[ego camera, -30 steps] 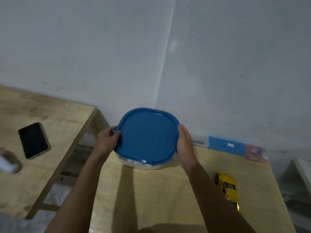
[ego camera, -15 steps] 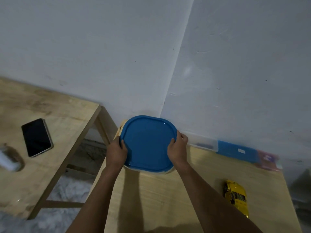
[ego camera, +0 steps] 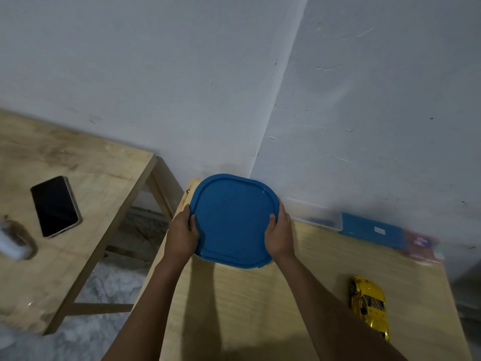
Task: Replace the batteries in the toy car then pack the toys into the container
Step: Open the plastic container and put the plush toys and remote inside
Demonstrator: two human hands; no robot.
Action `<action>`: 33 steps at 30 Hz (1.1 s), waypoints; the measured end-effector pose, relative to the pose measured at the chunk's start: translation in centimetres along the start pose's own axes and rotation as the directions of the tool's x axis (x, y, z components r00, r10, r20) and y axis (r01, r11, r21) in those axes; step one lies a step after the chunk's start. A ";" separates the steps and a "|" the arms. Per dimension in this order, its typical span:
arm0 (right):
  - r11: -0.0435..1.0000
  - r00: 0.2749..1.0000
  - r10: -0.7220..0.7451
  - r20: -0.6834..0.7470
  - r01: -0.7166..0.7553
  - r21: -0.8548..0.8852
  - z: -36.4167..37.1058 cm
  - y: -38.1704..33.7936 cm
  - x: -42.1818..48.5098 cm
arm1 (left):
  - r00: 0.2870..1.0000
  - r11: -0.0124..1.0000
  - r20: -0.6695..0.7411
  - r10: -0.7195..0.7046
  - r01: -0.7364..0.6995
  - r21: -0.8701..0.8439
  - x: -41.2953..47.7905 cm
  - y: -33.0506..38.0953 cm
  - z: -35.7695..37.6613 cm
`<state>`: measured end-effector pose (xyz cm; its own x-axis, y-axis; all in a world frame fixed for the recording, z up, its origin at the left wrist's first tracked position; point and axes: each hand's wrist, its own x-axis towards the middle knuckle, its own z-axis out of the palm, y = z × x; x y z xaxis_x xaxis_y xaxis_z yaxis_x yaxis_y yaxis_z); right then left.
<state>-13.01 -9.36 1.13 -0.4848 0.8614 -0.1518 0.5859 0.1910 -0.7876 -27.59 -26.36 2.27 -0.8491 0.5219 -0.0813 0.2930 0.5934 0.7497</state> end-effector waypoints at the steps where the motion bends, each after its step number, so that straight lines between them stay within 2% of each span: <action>1: 1.000 1.000 -0.003 -0.007 0.003 -0.024 0.1 -0.1 -0.1 | 1.000 1.000 -0.015 0.003 -0.003 -0.003 0.0 -0.2 0.2; 4: 0.988 0.999 -0.004 -0.044 -0.002 -0.153 0.4 -0.8 -0.6 | 1.000 0.998 0.010 0.022 -0.023 0.052 0.3 -0.6 0.6; 6: 0.958 0.994 -0.090 -0.063 0.069 -0.279 0.5 -0.9 -0.8 | 0.997 0.988 0.077 0.010 -0.022 0.154 0.7 -0.5 0.6; 9: 0.933 0.993 -0.118 -0.020 0.104 -0.344 0.4 -0.9 -0.7 | 0.992 0.956 0.126 -0.023 -0.015 0.293 1.1 -0.3 0.7; 13: 0.947 0.997 -0.079 0.015 0.080 -0.312 0.3 -1.0 -0.5 | 0.992 0.929 0.116 -0.042 -0.004 0.370 1.3 -0.4 1.3; 20: 0.948 0.998 -0.043 0.053 0.058 -0.312 -0.1 -1.0 -0.3 | 0.995 0.933 0.093 -0.037 0.002 0.359 1.3 -0.5 1.6; 26: 0.981 0.999 -0.043 0.024 0.047 -0.188 -0.2 -0.7 -0.6 | 0.991 0.974 0.131 0.009 -0.038 0.224 1.1 -0.6 0.9; 30: 0.998 0.999 0.048 -0.019 -0.049 -0.035 -0.4 -0.6 -0.7 | 0.985 0.977 0.172 0.007 -0.043 0.208 1.0 -0.2 0.7; 33: 0.996 0.993 0.089 -0.073 -0.091 -0.021 -0.8 0.1 -0.5 | 0.983 0.975 0.184 0.008 -0.048 0.219 0.9 0.6 1.4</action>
<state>-12.22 -9.40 1.60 -0.3815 0.9072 -0.1775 0.6411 0.1214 -0.7578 -27.61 -24.67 1.75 -0.7514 0.6303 -0.1952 0.4227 0.6870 0.5911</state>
